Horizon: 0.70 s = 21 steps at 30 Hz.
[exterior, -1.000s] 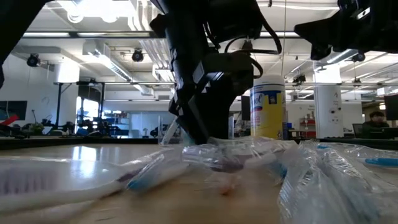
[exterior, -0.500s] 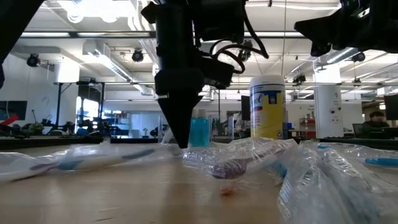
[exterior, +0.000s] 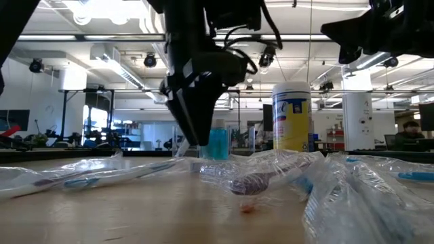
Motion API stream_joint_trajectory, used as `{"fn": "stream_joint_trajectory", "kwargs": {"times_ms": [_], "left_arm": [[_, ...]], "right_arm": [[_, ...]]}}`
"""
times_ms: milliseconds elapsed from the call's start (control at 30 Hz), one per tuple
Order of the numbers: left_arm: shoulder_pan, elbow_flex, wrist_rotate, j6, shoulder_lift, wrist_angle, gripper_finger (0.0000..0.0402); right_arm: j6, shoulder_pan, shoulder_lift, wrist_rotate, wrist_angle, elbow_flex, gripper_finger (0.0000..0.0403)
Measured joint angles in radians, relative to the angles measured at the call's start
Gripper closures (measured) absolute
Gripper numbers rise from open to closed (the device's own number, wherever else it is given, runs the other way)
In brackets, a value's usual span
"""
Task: Pick & Place toothbrushing station
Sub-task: Put the blue toothbrush into the transparent organizer
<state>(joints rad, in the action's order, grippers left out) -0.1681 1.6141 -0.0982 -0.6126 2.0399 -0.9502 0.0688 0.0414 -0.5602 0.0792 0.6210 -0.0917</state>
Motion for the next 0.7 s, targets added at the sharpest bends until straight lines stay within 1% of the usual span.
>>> {"fn": "stream_joint_trajectory", "kwargs": {"times_ms": [167,300,467,567,700], "left_arm": [[-0.016,-0.043,0.001,-0.064,0.000,-0.009,0.0193],[-0.022,-0.077,0.004,-0.097,0.000,0.015,0.0193],[-0.021,-0.120,0.012,-0.100,0.000,0.080,0.0193],[-0.021,-0.154,0.033,-0.100,-0.003,0.117,0.0193],[-0.021,-0.182,0.037,-0.096,-0.007,0.134,0.0194]], "right_arm": [[-0.017,0.000,0.000,0.000,-0.005,0.000,0.0394],[-0.017,0.000,0.000,0.000,-0.005,0.000,0.0394],[-0.011,0.000,0.000,0.000,-0.005,0.000,0.0394],[-0.009,0.000,0.000,0.000,-0.005,0.000,0.0394],[-0.006,0.000,0.000,0.000,-0.004,0.000,0.0394]]}}
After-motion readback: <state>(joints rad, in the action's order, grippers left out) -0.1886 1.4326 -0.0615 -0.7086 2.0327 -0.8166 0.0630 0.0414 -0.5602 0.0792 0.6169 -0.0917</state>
